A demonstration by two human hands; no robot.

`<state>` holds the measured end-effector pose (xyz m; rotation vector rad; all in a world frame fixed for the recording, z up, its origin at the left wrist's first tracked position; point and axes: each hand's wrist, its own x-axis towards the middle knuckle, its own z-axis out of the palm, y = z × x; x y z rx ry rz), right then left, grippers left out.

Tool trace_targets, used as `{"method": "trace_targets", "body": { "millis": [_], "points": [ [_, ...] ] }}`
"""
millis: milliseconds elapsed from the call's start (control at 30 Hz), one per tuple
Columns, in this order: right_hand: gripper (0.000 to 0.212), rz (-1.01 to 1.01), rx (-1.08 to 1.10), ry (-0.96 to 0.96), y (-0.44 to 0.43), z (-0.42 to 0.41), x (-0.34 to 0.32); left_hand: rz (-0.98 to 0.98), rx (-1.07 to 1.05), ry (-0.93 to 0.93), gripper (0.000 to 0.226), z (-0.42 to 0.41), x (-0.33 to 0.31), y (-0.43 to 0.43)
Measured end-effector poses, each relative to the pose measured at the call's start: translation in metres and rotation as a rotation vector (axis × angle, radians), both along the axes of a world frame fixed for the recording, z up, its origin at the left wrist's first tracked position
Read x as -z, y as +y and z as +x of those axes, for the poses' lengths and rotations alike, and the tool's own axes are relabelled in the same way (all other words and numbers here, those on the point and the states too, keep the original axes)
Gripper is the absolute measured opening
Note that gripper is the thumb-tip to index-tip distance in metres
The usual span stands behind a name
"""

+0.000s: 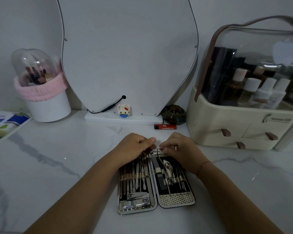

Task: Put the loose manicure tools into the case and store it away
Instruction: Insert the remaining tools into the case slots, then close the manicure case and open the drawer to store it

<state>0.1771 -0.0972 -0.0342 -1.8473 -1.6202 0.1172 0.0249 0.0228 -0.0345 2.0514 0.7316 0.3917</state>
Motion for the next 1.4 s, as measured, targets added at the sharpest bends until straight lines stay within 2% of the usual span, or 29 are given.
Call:
{"method": "trace_targets", "body": {
  "millis": [200, 633, 733, 833, 900, 967, 1033, 1067, 1167, 1233, 1400],
  "points": [
    [0.011, -0.062, 0.035, 0.035, -0.004, 0.010, -0.002, -0.051, -0.041, -0.048, 0.034, -0.002, -0.001, 0.002],
    [0.012, -0.125, -0.021, 0.053, -0.008, 0.016, -0.003, -0.038, -0.035, -0.045, 0.037, -0.002, -0.002, 0.000],
    [0.015, -0.092, 0.055, 0.144, -0.009, 0.015, -0.004, -0.041, -0.053, -0.041, 0.036, -0.005, -0.008, -0.005],
    [0.008, -0.076, 0.160, 0.277, -0.015, 0.015, -0.009, -0.017, -0.116, -0.057, 0.034, -0.014, -0.012, -0.007],
    [0.005, -0.131, 0.192, 0.351, -0.023, 0.012, -0.015, 0.022, -0.224, -0.072, 0.032, -0.025, -0.016, -0.010],
    [0.011, -0.218, 0.207, 0.397, -0.034, 0.005, -0.019, 0.050, -0.335, -0.074, 0.030, -0.042, -0.014, -0.013],
    [0.017, -0.304, 0.203, 0.423, -0.048, -0.004, -0.021, -0.018, -0.399, -0.057, 0.031, -0.066, -0.011, -0.019],
    [0.017, -0.325, 0.203, 0.446, -0.055, -0.009, -0.021, -0.111, -0.398, -0.085, 0.031, -0.078, -0.010, -0.024],
    [0.014, -0.294, 0.218, 0.535, -0.073, -0.022, -0.019, -0.507, -0.330, -0.321, 0.012, -0.106, -0.010, -0.053],
    [0.012, -0.260, 0.236, 0.576, -0.081, -0.029, -0.016, -0.677, -0.266, -0.404, 0.014, -0.116, -0.010, -0.075],
    [0.010, -0.153, 0.268, 0.642, -0.093, -0.047, -0.009, -0.628, -0.343, -0.449, 0.023, -0.114, -0.007, -0.078]
  ]
}}
